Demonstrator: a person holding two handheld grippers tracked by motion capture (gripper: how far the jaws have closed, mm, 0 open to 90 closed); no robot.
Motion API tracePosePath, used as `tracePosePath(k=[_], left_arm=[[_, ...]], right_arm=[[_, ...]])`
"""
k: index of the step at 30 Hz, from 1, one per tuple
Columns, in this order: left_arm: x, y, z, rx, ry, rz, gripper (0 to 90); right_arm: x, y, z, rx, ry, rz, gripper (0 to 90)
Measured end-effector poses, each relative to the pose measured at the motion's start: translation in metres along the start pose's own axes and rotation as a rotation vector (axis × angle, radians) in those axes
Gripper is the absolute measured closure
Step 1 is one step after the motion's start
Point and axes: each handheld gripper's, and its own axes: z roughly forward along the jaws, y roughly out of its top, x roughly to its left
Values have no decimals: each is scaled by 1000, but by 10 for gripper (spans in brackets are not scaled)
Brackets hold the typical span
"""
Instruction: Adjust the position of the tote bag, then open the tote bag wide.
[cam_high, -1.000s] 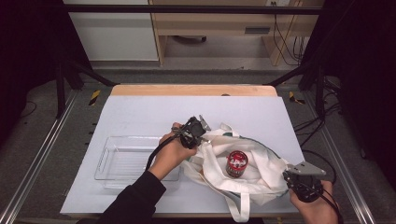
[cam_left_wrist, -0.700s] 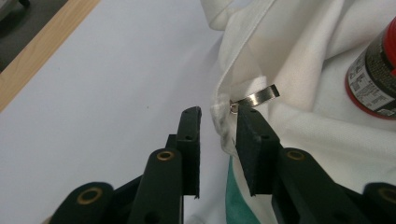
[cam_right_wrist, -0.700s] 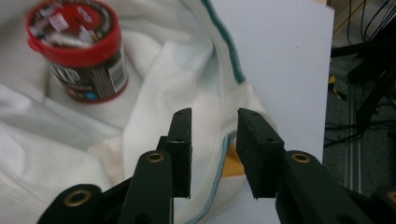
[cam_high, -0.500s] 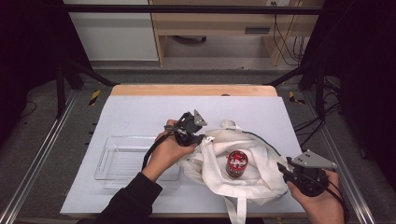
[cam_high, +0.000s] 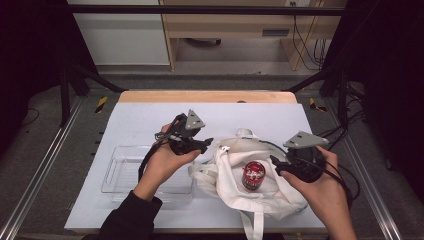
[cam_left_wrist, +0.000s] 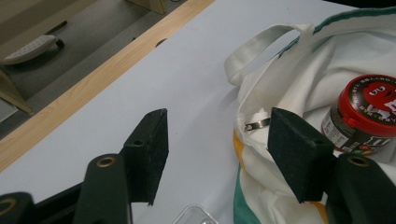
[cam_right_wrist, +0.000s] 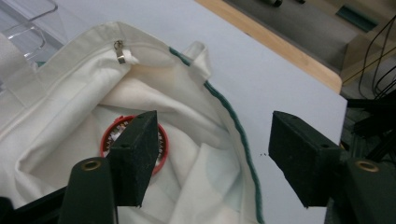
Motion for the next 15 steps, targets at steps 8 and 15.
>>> tracePosePath(k=[8, 15], left_arm=[[17, -27, -16, 11, 44, -54, 97], [28, -36, -26, -6, -21, -83, 57]], right_arm=[[21, 18, 39, 15, 155, -58, 189], [36, 19, 49, -2, 195, -121, 122]])
